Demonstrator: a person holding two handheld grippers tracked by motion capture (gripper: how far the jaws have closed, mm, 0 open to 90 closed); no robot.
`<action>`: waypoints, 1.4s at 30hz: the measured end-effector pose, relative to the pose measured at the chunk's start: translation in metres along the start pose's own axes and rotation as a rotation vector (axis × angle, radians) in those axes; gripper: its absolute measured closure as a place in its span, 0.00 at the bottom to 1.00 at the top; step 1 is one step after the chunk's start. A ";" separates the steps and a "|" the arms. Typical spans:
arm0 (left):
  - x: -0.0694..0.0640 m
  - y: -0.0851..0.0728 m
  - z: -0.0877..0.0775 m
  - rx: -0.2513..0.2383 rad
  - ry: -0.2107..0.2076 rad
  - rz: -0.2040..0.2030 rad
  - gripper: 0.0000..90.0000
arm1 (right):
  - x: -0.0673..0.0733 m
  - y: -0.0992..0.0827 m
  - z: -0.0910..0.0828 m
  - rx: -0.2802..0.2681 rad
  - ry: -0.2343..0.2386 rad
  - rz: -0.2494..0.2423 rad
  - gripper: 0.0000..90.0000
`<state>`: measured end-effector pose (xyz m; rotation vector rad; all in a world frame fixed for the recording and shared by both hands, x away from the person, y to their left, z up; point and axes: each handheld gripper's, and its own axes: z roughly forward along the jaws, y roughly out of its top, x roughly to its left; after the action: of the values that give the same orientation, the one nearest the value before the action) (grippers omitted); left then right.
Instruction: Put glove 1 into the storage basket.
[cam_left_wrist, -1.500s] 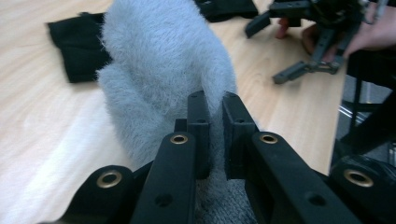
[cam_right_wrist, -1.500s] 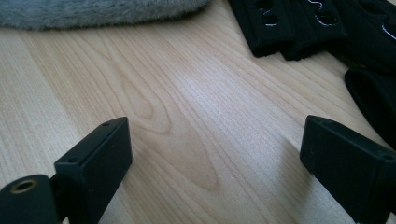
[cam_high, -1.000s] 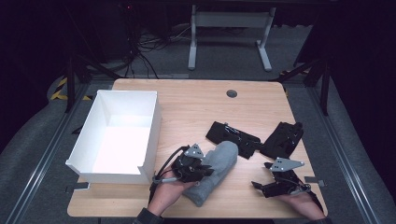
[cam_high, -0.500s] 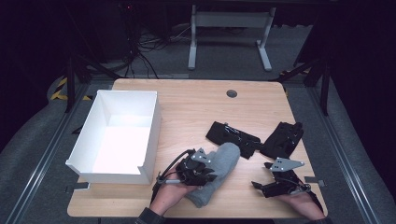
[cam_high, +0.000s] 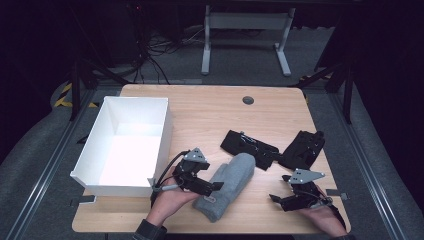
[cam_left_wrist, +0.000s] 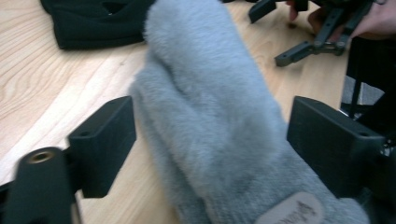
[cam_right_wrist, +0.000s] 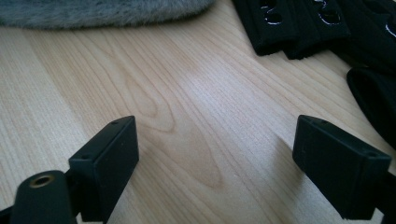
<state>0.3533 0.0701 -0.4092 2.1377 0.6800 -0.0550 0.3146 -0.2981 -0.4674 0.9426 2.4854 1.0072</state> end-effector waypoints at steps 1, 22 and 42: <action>0.000 0.000 0.002 0.000 0.001 -0.001 0.15 | 0.000 0.000 0.000 -0.002 0.001 0.000 0.16; 0.012 -0.009 0.062 0.194 -0.005 -0.044 0.01 | -0.001 -0.004 0.001 -0.030 0.004 -0.002 0.15; 0.010 -0.006 0.062 0.257 -0.153 -0.093 0.58 | -0.001 -0.004 0.001 -0.033 0.003 0.001 0.14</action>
<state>0.3715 0.0307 -0.4551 2.3152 0.7117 -0.3706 0.3143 -0.3006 -0.4710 0.9322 2.4633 1.0479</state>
